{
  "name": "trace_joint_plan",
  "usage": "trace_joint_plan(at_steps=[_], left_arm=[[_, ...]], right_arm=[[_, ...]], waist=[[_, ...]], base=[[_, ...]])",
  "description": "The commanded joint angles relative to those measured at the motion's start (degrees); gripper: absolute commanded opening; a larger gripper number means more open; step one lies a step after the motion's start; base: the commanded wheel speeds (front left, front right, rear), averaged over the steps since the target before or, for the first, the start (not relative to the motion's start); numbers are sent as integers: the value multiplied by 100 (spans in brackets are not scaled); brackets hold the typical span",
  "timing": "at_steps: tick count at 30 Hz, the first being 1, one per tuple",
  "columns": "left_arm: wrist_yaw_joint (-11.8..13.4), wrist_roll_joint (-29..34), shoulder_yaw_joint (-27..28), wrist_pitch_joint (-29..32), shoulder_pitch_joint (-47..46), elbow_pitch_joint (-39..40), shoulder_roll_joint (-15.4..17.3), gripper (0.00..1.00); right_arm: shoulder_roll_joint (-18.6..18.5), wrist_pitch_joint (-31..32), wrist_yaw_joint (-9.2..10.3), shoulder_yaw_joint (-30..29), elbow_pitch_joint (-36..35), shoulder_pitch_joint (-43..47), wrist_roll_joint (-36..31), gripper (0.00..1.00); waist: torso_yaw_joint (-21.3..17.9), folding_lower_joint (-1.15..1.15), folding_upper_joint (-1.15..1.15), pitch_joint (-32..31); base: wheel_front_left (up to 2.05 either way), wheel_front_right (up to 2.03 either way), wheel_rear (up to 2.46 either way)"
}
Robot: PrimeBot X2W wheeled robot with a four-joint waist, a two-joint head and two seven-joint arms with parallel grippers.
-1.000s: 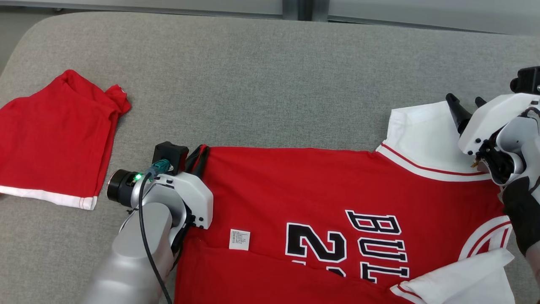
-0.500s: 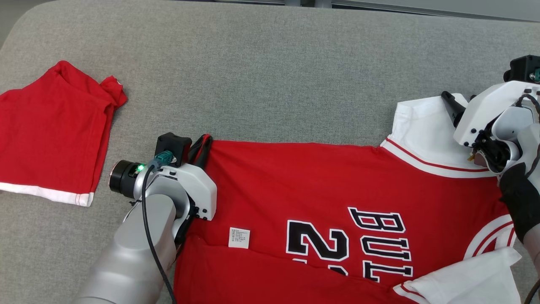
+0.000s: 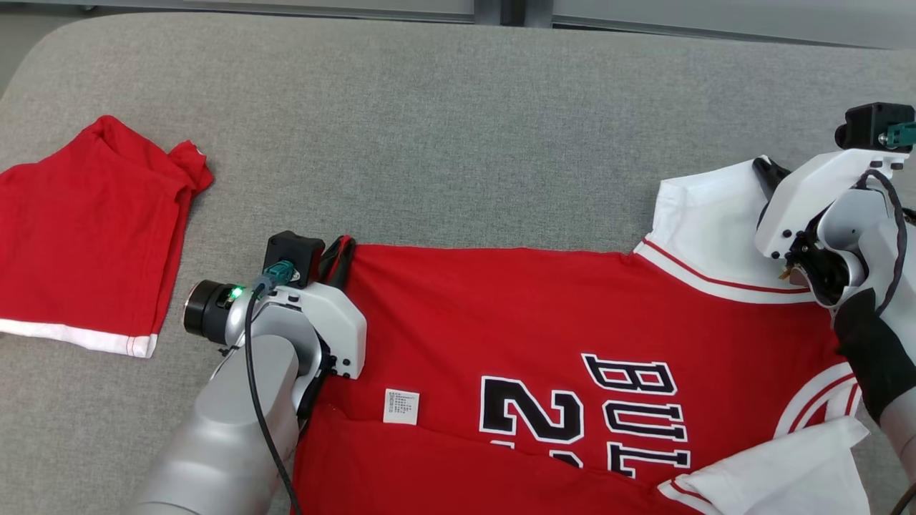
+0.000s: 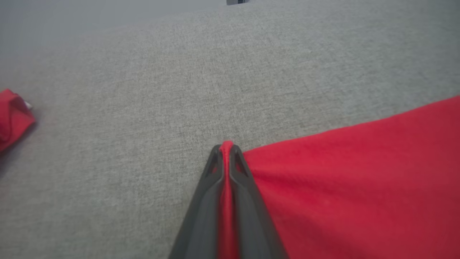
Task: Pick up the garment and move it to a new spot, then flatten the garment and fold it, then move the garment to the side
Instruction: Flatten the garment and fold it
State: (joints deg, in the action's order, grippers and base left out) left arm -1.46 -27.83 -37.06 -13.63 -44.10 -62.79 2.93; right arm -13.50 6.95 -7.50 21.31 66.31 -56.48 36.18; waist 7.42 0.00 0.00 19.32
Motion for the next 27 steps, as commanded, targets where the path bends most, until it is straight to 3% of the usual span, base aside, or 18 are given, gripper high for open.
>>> trace_joint_plan(at_steps=[1,14,27], left_arm=[[12,-35,-56,16,41,-67,-2,0],[3,-125,-110,-135,163,-250,55,0],[-102,122,-320,-158,524,-92,310,0]], right_arm=[[-61,-96,2,81,-74,111,67,0],[-304,-769,2,866,-966,853,904,0],[-770,-861,2,1386,-1731,1846,1583,0]], waist=[[-28,0,0,-52],[-271,0,0,-660],[-441,0,0,-1347]], base=[[0,0,0],[0,0,0],[0,0,0]])
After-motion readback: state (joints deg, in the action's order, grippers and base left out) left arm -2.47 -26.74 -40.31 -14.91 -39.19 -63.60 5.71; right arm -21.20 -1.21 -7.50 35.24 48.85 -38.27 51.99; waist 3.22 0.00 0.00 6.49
